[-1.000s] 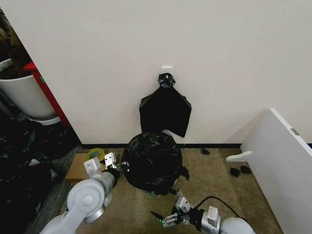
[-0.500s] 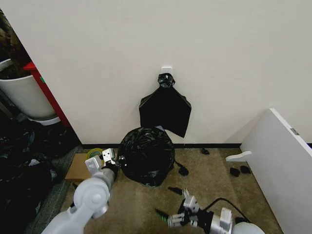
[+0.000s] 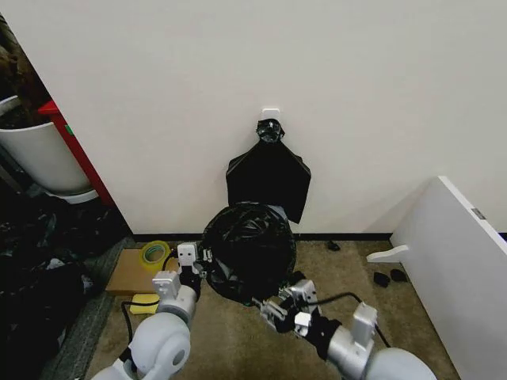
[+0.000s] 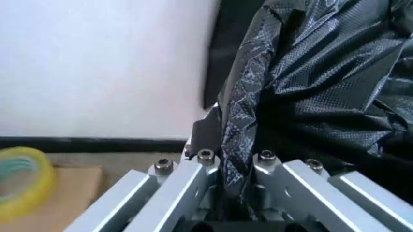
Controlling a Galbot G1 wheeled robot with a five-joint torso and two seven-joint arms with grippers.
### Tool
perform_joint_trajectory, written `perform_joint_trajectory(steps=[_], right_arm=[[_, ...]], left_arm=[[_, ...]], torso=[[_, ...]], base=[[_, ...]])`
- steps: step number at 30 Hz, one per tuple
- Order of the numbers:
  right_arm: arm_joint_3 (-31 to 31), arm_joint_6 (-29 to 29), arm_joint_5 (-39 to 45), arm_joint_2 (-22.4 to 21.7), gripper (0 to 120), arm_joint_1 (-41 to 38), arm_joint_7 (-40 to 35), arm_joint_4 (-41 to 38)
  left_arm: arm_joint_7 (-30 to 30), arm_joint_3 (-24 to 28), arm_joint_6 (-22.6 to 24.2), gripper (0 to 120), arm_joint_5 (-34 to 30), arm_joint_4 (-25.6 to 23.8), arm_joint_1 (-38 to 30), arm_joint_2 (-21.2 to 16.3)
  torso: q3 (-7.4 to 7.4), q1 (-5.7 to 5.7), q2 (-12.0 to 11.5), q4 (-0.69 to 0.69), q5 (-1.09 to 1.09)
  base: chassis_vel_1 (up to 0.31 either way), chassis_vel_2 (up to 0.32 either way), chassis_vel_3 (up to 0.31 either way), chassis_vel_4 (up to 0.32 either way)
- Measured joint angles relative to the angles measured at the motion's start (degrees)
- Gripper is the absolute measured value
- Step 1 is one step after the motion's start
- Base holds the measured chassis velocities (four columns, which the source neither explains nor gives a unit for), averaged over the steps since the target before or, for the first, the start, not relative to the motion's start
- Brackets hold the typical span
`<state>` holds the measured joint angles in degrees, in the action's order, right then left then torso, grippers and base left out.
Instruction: Place the garbage bag over the trash bin.
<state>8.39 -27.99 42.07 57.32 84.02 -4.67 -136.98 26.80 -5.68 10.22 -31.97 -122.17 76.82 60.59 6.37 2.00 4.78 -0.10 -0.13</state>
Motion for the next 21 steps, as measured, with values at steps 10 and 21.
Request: perform_joint_trajectory(steps=[10, 21], right_arm=[[-0.6, -4.4, -6.8, 3.9, 0, -2.6, -9.3, 1.8], [-3.0, -7.7, -5.8, 6.7, 0, -7.0, -20.8, 6.2]], left_arm=[[-0.2, 7.2, -0.6, 0, 2.4, 2.2, -1.7, 0.6], [-0.7, 8.6, -0.9, 0, 4.3, 2.1, -1.3, 0.5]], torso=[[0.0, 0.0, 0.0, -0.04, -0.03], [0.0, 0.0, 0.0, -0.03, -0.02]], base=[[0.0, 0.0, 0.0, 0.0], [0.0, 0.0, 0.0, 0.0]])
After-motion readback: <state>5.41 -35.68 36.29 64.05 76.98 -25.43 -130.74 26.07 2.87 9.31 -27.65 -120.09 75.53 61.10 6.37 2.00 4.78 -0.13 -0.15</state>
